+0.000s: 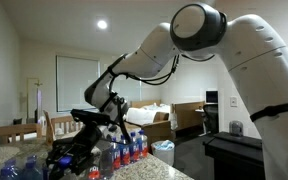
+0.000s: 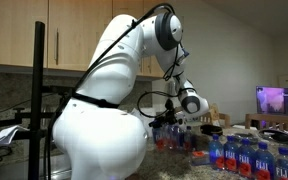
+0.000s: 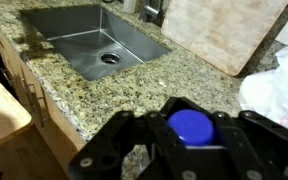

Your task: Pick up the bottles laying on the table and put them upright on the left and right side of the table

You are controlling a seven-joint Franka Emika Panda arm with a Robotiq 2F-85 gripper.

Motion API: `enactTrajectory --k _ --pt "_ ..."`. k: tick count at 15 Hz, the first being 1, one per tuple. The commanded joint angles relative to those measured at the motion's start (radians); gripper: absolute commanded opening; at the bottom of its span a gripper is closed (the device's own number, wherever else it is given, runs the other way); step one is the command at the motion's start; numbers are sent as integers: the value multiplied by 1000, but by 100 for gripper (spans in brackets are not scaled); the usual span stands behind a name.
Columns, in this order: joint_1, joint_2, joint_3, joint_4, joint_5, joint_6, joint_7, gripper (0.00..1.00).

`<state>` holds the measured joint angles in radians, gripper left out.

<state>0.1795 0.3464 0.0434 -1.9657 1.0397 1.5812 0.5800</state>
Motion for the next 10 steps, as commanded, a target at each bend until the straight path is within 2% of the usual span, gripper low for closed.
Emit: enactTrajectory --k 1,2,4,7,9,10 --pt "70 -70 31 -45 2 158 202 5" --pt "70 -46 40 -21 6 147 261 5" --pt "49 8 56 24 21 35 316 5" --pt "16 81 59 77 29 -133 282 5" --pt "14 113 48 101 24 -152 282 5" --pt "21 116 41 104 19 -115 283 5"
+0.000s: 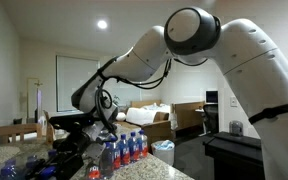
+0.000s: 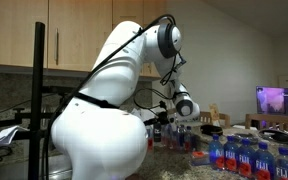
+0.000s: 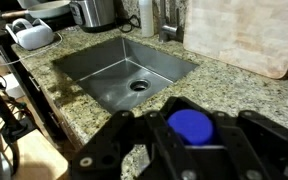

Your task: Pick up the bottles laying on the table and put them upright on the left and right side of the table

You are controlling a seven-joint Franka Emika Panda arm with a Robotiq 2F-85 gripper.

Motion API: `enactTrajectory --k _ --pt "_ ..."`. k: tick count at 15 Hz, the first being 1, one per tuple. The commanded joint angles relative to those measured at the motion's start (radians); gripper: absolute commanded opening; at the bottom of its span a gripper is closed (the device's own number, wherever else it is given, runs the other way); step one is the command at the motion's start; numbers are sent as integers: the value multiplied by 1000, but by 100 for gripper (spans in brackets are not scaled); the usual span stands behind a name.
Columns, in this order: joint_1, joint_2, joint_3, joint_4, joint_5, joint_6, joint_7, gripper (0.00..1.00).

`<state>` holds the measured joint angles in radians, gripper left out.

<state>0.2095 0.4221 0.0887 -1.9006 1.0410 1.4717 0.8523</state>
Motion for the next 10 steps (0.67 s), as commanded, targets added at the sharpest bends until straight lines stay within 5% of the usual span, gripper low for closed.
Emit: enactTrajectory --k 1,7,10 --pt "3 42 -8 40 12 38 5 5" --pt "58 61 16 60 -12 312 -157 5" --pt "42 113 42 94 45 332 -259 5"
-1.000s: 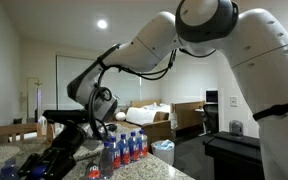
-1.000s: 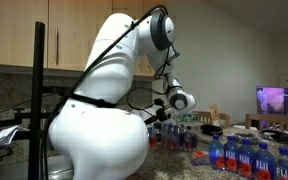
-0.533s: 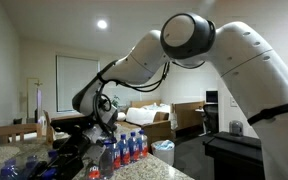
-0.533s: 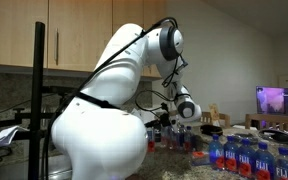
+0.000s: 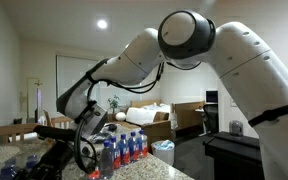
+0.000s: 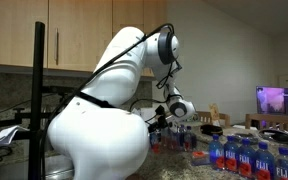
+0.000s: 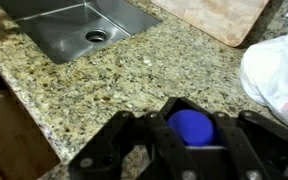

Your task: Pick up the bottles laying on the table and put them upright on the left and right side of the table

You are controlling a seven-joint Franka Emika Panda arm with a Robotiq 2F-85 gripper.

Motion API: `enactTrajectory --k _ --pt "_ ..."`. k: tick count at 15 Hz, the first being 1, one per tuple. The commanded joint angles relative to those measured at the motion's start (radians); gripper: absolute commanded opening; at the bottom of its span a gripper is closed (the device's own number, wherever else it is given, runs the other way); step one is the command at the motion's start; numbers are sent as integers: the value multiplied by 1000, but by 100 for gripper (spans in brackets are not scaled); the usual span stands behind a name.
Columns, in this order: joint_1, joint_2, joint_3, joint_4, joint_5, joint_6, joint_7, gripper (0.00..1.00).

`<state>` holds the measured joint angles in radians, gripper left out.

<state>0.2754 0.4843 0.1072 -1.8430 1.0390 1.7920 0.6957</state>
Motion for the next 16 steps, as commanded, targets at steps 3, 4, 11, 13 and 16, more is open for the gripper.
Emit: enactTrajectory --k 3,4,11,13,16 --pt "-39 105 32 77 81 -36 -161 5" --pt "-43 123 35 91 88 -53 -173 5" --pt "-38 167 28 142 97 -225 -86 5" --pt "-36 162 25 142 102 -240 -85 5" --pt "-39 175 21 153 112 -260 -73 5"
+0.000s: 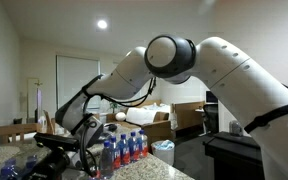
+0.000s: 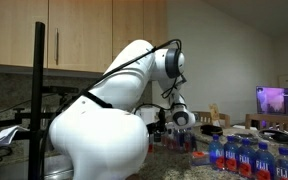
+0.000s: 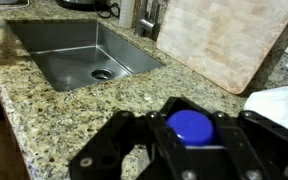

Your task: Pick up the bottles laying on the table and put them upright on the left and right side of the table

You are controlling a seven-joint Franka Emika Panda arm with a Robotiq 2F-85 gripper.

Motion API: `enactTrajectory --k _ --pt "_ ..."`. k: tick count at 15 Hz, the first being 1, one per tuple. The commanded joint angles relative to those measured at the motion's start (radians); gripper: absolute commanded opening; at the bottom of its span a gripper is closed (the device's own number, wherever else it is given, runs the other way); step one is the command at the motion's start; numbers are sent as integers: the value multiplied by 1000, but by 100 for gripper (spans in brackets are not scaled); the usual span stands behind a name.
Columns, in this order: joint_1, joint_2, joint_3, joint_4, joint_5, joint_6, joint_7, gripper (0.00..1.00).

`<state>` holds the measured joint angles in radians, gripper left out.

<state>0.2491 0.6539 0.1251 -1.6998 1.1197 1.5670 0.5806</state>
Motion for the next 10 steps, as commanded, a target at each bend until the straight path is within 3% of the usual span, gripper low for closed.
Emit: enactTrajectory --k 1,10 --pt "-14 7 2 10 38 -38 52 5" --pt "-14 24 0 18 58 -52 200 5"
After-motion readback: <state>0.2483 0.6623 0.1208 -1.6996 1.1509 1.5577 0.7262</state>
